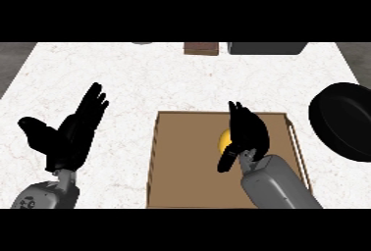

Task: Pick the lemon from the tray and place it in the pot

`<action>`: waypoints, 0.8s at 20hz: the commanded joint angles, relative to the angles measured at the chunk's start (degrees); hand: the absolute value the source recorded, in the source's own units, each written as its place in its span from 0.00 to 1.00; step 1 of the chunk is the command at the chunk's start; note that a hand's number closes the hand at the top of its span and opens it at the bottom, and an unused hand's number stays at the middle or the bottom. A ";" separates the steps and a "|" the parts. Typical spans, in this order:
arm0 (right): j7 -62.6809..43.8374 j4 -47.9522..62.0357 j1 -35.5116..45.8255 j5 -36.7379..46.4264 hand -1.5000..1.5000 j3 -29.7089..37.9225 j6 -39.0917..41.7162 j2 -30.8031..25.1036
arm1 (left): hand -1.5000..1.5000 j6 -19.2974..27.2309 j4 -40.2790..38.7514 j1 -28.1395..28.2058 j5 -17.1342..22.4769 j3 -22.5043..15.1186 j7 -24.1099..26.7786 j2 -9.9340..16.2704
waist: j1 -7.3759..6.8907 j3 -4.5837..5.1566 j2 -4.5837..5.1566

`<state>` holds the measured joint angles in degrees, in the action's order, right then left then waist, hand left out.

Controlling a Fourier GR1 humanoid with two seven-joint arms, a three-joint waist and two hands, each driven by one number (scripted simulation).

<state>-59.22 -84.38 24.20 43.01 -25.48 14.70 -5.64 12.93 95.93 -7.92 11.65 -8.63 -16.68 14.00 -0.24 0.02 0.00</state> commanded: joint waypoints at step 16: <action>9.26 6.60 1.96 5.66 1.00 5.49 1.94 3.18 | 0.50 -3.02 -1.35 -1.14 -3.63 2.86 -1.28 -3.39 | 0.18 -0.02 0.00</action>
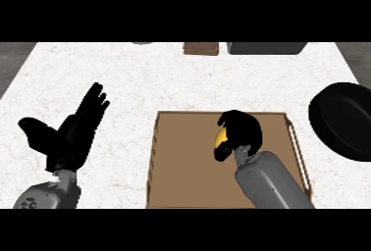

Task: Pick the lemon from the tray and place it in the pot

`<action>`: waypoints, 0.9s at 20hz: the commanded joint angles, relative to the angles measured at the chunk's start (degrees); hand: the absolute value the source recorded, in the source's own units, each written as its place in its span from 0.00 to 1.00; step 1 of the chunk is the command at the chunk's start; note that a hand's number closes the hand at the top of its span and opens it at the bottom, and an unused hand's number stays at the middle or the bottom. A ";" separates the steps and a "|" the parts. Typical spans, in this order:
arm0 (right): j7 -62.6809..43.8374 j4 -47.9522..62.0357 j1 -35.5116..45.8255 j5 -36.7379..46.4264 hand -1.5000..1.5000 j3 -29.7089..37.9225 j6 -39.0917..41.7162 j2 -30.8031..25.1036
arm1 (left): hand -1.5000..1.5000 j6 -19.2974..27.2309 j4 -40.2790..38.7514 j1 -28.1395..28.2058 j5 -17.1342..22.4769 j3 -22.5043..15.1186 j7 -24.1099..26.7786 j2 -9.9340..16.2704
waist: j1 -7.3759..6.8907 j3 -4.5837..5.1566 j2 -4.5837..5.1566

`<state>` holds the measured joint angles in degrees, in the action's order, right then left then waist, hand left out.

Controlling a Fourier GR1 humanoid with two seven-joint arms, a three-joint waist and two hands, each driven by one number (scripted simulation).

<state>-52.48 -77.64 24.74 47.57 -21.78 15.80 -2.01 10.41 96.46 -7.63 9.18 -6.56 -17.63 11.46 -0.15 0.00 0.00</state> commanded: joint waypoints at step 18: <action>54.75 -0.95 -27.11 -16.20 1.00 34.38 0.55 -48.47 | 0.50 -0.71 2.43 4.21 0.16 5.01 0.22 0.86 | 4.25 -0.18 -0.63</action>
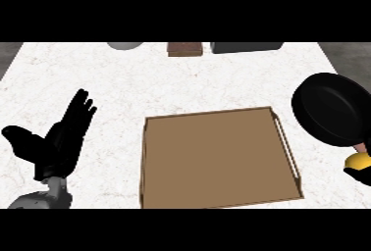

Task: Pick the lemon from the tray and place it in the pot

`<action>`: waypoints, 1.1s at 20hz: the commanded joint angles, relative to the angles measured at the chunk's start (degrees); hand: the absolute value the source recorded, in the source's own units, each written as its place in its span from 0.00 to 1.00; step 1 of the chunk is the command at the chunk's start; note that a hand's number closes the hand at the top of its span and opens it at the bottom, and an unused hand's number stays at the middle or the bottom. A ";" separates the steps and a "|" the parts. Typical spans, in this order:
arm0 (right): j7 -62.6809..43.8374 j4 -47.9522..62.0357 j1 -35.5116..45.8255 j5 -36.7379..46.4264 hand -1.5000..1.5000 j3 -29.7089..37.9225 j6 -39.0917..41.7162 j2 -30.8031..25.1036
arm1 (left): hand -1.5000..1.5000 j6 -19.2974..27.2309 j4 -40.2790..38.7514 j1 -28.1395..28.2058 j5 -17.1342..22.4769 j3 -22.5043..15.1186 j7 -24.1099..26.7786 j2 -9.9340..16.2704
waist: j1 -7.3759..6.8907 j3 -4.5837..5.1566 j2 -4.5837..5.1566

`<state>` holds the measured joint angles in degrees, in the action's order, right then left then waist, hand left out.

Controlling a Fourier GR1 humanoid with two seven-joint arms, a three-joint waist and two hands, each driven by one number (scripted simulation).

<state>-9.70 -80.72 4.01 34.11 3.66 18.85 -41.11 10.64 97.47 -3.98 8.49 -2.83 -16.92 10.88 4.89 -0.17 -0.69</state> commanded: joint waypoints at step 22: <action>32.28 5.41 -5.04 -29.52 1.00 46.85 11.74 -25.24 | 0.50 -2.01 1.75 -1.35 -1.23 -1.76 -1.98 -1.10 | -4.61 0.22 0.53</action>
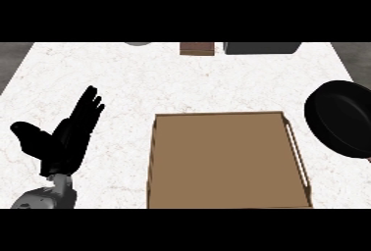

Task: Pick the lemon from the tray and place it in the pot

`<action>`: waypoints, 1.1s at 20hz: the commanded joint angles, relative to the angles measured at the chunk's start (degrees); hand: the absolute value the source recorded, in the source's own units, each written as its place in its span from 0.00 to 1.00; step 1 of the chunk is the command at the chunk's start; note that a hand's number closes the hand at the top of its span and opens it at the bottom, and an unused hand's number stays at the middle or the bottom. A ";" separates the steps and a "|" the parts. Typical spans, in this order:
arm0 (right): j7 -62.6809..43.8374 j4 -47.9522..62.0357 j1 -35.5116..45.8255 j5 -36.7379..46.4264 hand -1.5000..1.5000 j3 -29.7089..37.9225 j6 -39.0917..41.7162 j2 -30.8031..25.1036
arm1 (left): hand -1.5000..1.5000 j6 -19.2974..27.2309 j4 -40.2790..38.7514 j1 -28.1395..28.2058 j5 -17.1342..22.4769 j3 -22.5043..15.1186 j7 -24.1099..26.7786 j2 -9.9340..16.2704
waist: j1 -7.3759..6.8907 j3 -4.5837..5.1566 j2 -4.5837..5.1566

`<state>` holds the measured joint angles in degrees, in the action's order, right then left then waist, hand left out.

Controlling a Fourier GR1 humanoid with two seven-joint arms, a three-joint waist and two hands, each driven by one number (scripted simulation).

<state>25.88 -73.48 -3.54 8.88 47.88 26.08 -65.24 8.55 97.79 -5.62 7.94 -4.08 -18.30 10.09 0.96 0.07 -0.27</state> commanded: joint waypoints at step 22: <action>-20.21 2.23 27.12 7.62 1.00 -30.40 -5.09 4.25 | 0.50 -2.12 -0.82 -2.03 -1.97 0.71 0.09 -1.96 | -2.04 -0.06 0.51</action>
<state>4.19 -72.83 20.69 12.30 22.79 22.03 -62.16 6.88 98.01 -6.91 6.05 -4.46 -18.88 7.84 -1.29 0.00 0.24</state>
